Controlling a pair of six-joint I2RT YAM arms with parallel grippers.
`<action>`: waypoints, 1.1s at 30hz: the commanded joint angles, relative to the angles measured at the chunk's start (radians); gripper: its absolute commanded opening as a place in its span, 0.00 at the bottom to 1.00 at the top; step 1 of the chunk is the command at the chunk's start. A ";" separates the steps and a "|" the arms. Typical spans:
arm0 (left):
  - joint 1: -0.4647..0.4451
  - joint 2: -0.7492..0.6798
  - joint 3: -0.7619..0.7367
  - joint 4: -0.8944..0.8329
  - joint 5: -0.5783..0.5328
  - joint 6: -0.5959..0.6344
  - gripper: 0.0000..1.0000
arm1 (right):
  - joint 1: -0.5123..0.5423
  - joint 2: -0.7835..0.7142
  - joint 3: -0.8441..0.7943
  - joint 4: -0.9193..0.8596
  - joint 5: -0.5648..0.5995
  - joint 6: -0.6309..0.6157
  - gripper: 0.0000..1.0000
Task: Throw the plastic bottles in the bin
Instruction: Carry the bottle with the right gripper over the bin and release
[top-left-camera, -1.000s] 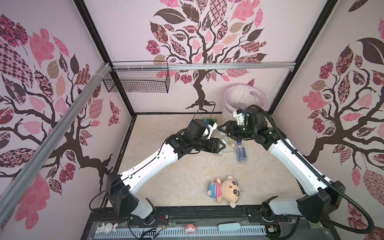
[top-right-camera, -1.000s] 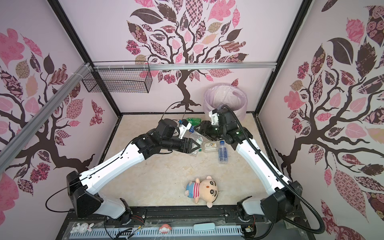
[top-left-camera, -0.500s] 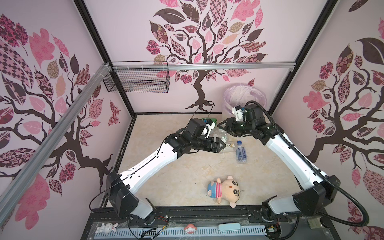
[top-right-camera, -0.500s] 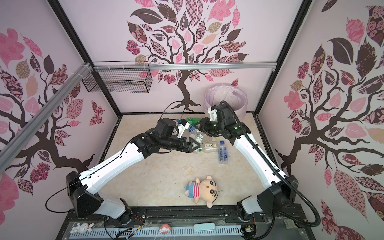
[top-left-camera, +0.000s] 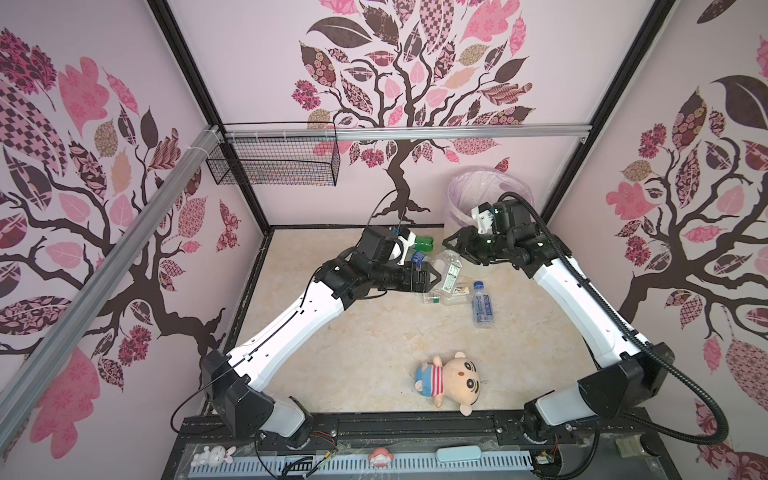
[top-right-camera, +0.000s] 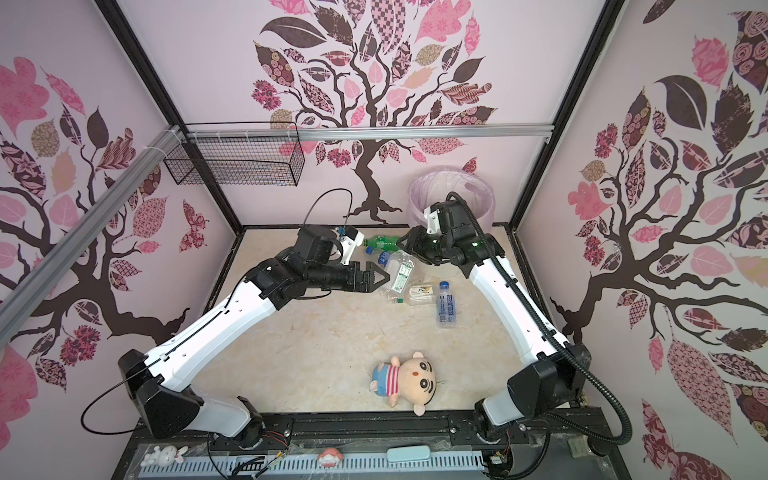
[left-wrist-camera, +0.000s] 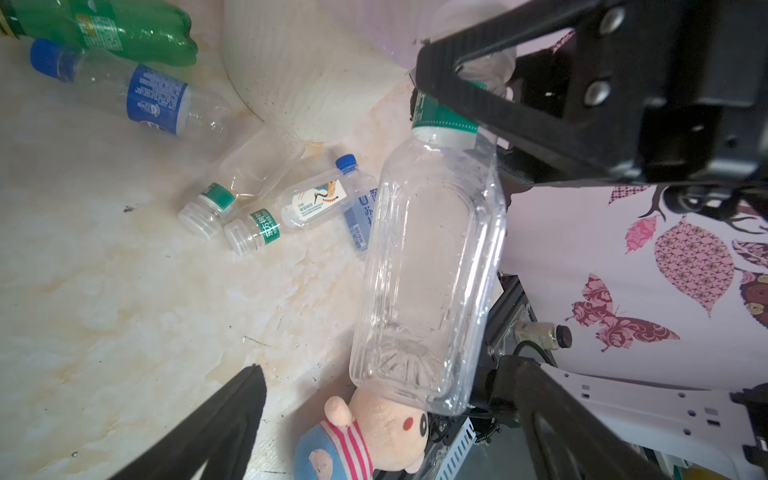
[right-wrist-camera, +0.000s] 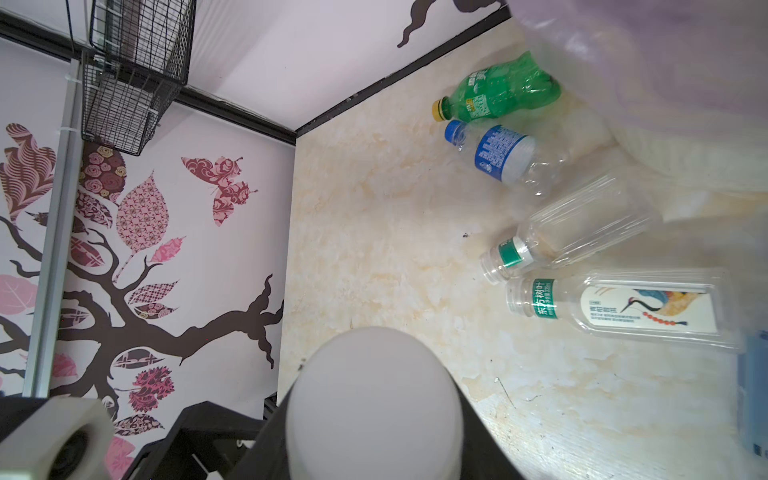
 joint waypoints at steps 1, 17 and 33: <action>0.009 -0.014 0.109 -0.043 -0.047 -0.033 0.97 | -0.033 0.013 0.076 -0.036 0.024 -0.017 0.33; -0.041 0.208 0.641 -0.319 -0.096 -0.139 0.97 | -0.200 0.194 0.728 -0.095 0.152 -0.009 0.33; -0.011 0.175 0.583 -0.321 -0.066 -0.134 0.97 | -0.311 0.427 0.860 0.006 0.242 0.077 0.51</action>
